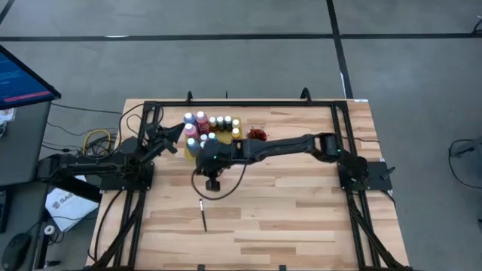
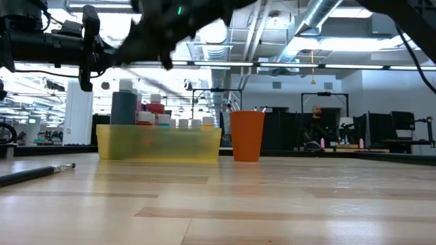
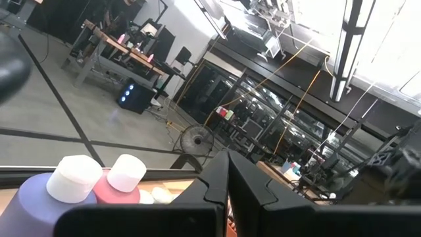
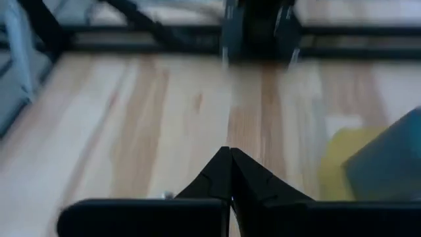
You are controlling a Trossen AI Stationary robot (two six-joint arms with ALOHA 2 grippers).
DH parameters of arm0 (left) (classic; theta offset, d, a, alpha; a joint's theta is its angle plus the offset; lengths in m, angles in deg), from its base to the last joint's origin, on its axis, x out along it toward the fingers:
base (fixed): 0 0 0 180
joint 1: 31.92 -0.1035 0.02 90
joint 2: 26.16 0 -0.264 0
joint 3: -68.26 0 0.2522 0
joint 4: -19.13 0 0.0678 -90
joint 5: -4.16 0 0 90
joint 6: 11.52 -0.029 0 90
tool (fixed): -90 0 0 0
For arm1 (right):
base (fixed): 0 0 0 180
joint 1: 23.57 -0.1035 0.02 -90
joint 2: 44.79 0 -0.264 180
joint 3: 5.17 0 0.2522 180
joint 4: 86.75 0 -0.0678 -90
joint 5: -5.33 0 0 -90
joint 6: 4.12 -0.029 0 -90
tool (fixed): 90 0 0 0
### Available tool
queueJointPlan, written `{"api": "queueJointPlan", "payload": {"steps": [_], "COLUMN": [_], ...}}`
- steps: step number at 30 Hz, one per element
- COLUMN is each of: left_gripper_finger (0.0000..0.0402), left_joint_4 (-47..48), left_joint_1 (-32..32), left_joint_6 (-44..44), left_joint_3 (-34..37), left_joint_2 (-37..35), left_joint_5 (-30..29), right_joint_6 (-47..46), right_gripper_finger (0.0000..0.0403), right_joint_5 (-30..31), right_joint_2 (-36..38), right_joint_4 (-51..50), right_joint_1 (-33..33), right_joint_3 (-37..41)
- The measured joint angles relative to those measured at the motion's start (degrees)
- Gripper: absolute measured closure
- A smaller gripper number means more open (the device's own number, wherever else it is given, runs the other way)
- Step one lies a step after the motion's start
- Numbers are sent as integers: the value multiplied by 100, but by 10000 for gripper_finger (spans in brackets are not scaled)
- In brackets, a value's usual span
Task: Pick & Place Paint Supplies
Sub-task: Put the silver paint brush into the orange cup
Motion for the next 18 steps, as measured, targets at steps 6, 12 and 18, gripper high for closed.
{"api": "queueJointPlan", "payload": {"steps": [6,12,18], "left_gripper_finger": [400,400,400], "left_joint_4": [0,-2,0], "left_joint_1": [2,2,0], "left_joint_6": [0,0,0], "left_joint_3": [-1,-1,1], "left_joint_2": [-1,-1,-1], "left_joint_5": [2,0,2], "right_joint_6": [21,299,567], "right_gripper_finger": [403,403,403], "right_joint_5": [290,633,1174], "right_joint_2": [822,1832,2731], "right_joint_4": [-116,-539,-866], "right_joint_1": [165,330,460], "right_joint_3": [9,7,4]}}
